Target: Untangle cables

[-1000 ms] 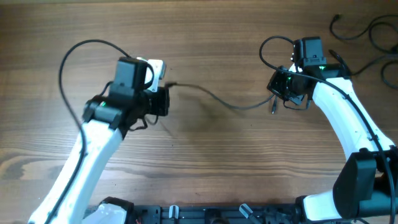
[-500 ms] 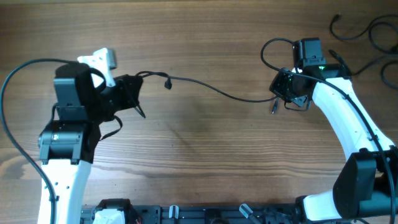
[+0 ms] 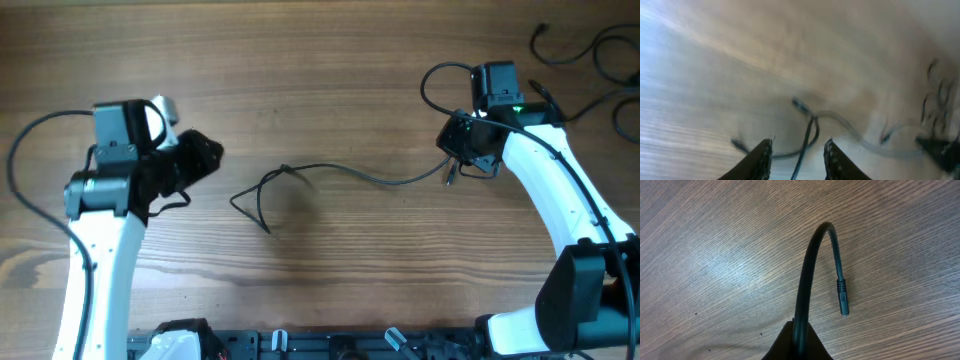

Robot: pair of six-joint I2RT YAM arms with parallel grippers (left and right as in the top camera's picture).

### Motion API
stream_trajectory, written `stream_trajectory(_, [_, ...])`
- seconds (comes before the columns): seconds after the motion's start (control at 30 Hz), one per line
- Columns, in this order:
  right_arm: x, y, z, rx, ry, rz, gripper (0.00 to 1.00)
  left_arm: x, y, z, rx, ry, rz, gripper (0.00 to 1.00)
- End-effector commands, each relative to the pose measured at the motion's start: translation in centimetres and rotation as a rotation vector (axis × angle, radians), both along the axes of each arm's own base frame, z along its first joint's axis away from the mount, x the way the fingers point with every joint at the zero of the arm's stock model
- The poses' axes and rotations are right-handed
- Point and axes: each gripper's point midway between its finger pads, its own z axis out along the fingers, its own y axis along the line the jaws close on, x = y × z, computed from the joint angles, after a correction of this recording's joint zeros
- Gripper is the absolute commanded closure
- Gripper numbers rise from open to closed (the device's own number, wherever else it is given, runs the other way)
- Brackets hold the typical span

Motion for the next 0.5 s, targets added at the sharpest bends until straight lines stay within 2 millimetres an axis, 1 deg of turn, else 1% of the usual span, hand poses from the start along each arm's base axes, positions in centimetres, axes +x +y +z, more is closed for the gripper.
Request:
stream_trajectory(0.0, [0.0, 0.1, 0.1, 0.012, -0.002, -0.009, 0.92, -1.9, -3.1, -1.9, -0.022, 0.089, -0.211, 0.73])
stream_trajectory(0.03, [-0.1, 0.1, 0.1, 0.012, -0.001, -0.009, 0.92, -2.5, -3.1, -2.7, -0.008, 0.142, -0.207, 0.8])
stream_trajectory(0.13, [-0.2, 0.1, 0.1, 0.01, 0.003, -0.002, 0.91, -4.8, -2.4, -5.8, 0.021, 0.355, -0.105, 0.79])
stream_trajectory(0.17, [-0.2, 0.0, 0.1, 0.009, 0.005, -0.002, 0.91, -5.4, -2.5, -6.5, 0.016, 0.399, -0.096, 0.85])
stream_trajectory(0.2, [-0.3, 0.1, 0.1, 0.008, 0.007, 0.0, 0.91, -6.1, -2.5, -7.3, 0.013, 0.444, -0.091, 0.95])
stream_trajectory(0.27, [-0.3, 0.1, 0.1, 0.009, 0.007, -0.001, 0.91, -7.1, -2.4, -8.7, 0.009, 0.495, -0.072, 0.96])
stream_trajectory(0.37, [-0.1, 0.4, 0.1, 0.027, 0.0, 0.003, 0.91, -8.1, -2.4, -11.2, -0.004, 0.53, -0.03, 0.93])
stream_trajectory(0.43, [0.1, 0.6, 0.2, 0.039, -0.007, 0.007, 0.91, -8.0, -2.3, -12.5, -0.015, 0.521, 0.001, 0.89])
stream_trajectory(0.47, [0.1, 0.7, 0.2, 0.043, -0.007, 0.008, 0.91, -7.6, -2.4, -13.1, -0.024, 0.506, 0.027, 0.89])
